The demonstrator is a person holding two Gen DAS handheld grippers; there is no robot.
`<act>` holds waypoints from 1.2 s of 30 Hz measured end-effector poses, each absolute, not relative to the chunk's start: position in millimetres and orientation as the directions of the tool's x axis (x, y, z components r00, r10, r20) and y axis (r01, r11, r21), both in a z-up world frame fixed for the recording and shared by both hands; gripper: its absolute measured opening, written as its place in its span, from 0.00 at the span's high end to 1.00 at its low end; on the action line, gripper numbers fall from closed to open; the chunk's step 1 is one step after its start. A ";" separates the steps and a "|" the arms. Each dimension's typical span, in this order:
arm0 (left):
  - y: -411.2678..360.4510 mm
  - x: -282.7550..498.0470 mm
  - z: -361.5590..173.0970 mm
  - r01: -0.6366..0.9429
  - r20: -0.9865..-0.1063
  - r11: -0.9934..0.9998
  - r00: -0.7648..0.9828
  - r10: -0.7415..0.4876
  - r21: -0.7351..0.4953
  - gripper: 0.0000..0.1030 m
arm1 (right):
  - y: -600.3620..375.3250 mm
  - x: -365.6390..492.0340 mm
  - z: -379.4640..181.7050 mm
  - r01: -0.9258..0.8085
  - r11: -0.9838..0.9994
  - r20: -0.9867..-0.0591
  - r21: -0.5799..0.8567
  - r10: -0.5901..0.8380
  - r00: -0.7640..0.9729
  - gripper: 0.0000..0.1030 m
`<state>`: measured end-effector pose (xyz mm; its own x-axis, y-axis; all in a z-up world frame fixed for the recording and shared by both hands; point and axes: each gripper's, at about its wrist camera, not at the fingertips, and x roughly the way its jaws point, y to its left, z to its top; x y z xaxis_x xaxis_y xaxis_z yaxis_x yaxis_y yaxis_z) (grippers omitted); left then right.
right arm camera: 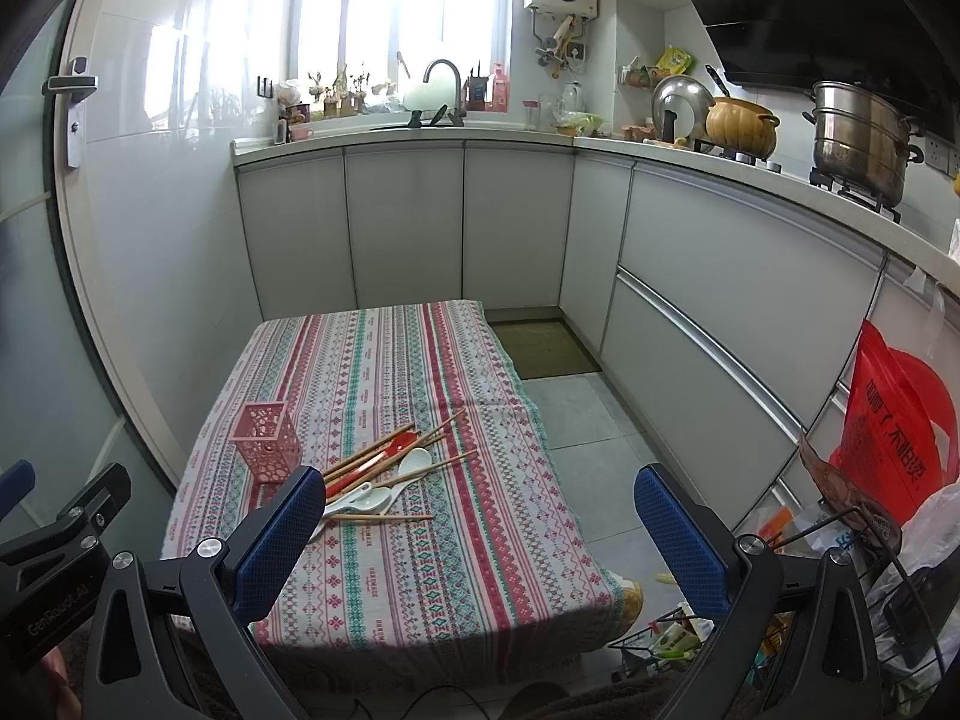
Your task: Organize utensils
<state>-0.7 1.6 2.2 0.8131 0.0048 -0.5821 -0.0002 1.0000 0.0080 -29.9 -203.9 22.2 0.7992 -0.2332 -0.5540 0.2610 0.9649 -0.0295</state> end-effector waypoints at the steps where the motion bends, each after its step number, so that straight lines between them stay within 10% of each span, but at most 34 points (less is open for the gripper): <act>1: 1.7 -0.5 2.4 0.000 -0.583 1.000 0.813 0.005 0.008 0.00 | -204.2 -30.5 22.1 0.261 0.965 -0.554 -0.029 -0.233 0.799 0.00; 36: 3.2 -0.3 3.7 -0.006 -0.579 1.000 0.815 0.012 0.012 0.00 | -206.0 -33.7 23.4 0.261 0.965 -0.552 -0.032 -0.235 0.800 0.00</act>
<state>-0.3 3.2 3.7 0.8152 0.0118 -0.5791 -0.0057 0.9999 0.0123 -33.7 -206.0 23.4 0.8000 -0.2349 -0.5521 0.2612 0.9648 -0.0320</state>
